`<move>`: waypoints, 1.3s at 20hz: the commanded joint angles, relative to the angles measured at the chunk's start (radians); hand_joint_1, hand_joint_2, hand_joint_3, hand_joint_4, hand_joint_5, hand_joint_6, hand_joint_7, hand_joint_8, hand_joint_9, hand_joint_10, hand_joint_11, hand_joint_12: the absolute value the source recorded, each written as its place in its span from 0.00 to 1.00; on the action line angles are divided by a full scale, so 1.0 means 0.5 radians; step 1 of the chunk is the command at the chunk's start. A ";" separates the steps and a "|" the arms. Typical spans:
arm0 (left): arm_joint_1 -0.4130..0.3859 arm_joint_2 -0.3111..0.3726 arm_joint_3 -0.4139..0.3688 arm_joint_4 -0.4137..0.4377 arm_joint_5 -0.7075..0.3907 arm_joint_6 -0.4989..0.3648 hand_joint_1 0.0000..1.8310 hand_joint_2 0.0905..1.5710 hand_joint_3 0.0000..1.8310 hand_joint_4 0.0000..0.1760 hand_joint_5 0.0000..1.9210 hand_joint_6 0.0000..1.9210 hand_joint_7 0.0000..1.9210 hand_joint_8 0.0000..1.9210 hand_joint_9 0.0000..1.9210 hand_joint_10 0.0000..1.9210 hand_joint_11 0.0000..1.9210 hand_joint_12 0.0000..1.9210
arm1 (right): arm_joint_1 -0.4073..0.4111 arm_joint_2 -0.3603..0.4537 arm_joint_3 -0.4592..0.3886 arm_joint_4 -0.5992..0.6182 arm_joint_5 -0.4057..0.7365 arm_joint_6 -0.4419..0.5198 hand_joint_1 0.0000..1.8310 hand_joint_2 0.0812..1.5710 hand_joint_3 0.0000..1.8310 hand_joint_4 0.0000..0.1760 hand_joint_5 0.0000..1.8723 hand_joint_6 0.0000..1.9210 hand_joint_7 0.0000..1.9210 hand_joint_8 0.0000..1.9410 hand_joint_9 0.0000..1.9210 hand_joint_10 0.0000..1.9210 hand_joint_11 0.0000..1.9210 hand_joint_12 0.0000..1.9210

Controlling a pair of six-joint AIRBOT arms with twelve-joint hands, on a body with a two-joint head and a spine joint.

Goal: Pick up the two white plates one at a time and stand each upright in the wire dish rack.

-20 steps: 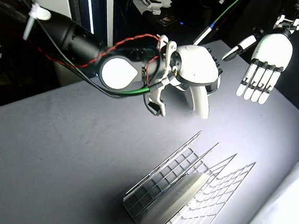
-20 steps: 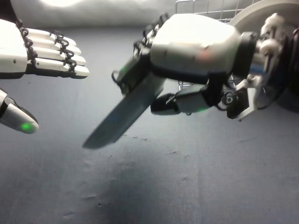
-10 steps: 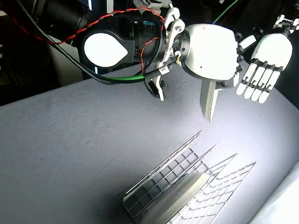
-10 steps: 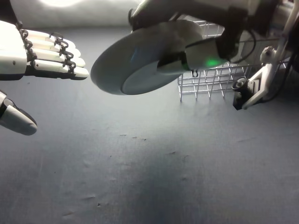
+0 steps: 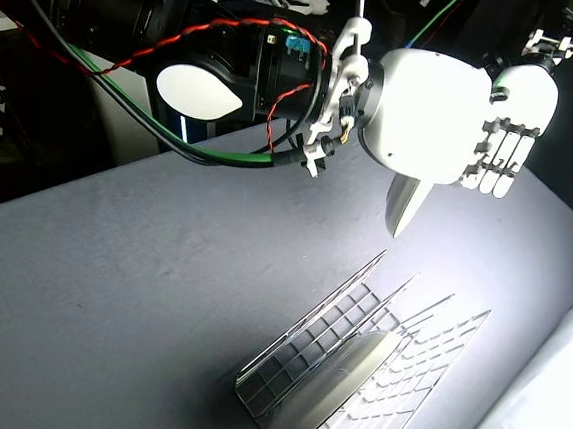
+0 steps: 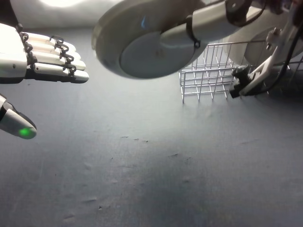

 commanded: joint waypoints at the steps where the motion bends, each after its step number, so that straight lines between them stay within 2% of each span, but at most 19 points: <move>1: -0.012 0.024 -0.004 -0.146 -0.027 0.002 0.00 0.65 0.00 0.00 0.00 0.00 0.00 0.00 0.00 0.00 0.00 0.00 | 0.040 0.017 0.015 0.030 0.281 0.030 0.76 0.69 0.00 0.00 0.48 0.49 0.54 0.49 0.50 0.62 0.44 0.72; 5: -0.013 0.024 -0.006 -0.147 -0.020 0.002 0.00 0.65 0.00 0.00 0.00 0.00 0.01 0.00 0.00 0.00 0.01 0.01 | 0.022 0.049 0.072 0.076 0.276 0.032 0.76 0.69 0.00 0.00 0.46 0.54 0.54 0.45 0.51 0.60 0.46 0.67; 8: -0.013 0.024 -0.011 -0.146 -0.021 0.001 0.00 0.64 0.00 0.00 0.00 0.00 0.01 0.00 0.00 0.00 0.01 0.00 | -0.017 0.078 0.106 0.076 0.279 0.035 0.75 0.68 0.00 0.00 0.47 0.54 0.54 0.45 0.51 0.60 0.46 0.68; 9: -0.013 0.024 -0.011 -0.146 -0.025 0.001 0.00 0.64 0.00 0.00 0.01 0.00 0.01 0.00 0.00 0.00 0.02 0.01 | -0.033 0.084 0.115 0.076 0.279 0.035 0.75 0.69 0.00 0.00 0.46 0.54 0.52 0.49 0.50 0.62 0.45 0.69; 11: -0.013 0.025 -0.011 -0.146 -0.027 -0.001 0.00 0.64 0.00 0.00 0.01 0.00 0.02 0.00 0.01 0.00 0.02 0.01 | -0.067 0.093 0.145 0.075 0.278 0.034 0.76 0.69 0.00 0.00 0.47 0.53 0.53 0.46 0.51 0.59 0.44 0.72; 13: -0.013 0.025 -0.011 -0.146 -0.029 -0.001 0.00 0.64 0.00 0.00 0.01 0.00 0.01 0.00 0.00 0.00 0.01 0.01 | -0.104 0.096 0.171 0.062 0.277 0.033 0.75 0.68 0.00 0.00 0.47 0.53 0.54 0.45 0.51 0.60 0.44 0.69; 19: -0.013 0.025 -0.010 -0.146 -0.032 -0.001 0.00 0.65 0.00 0.00 0.00 0.00 0.00 0.00 0.00 0.00 0.01 0.01 | -0.210 0.095 0.230 0.032 0.306 0.031 0.75 0.69 0.00 0.00 0.46 0.55 0.52 0.48 0.50 0.61 0.45 0.68; 26: -0.013 0.025 -0.011 -0.146 -0.033 -0.002 0.00 0.65 0.00 0.00 0.00 0.00 0.01 0.00 0.00 0.00 0.01 0.01 | -0.309 0.096 0.278 -0.005 0.329 0.030 0.75 0.69 0.00 0.00 0.46 0.52 0.52 0.49 0.50 0.63 0.44 0.69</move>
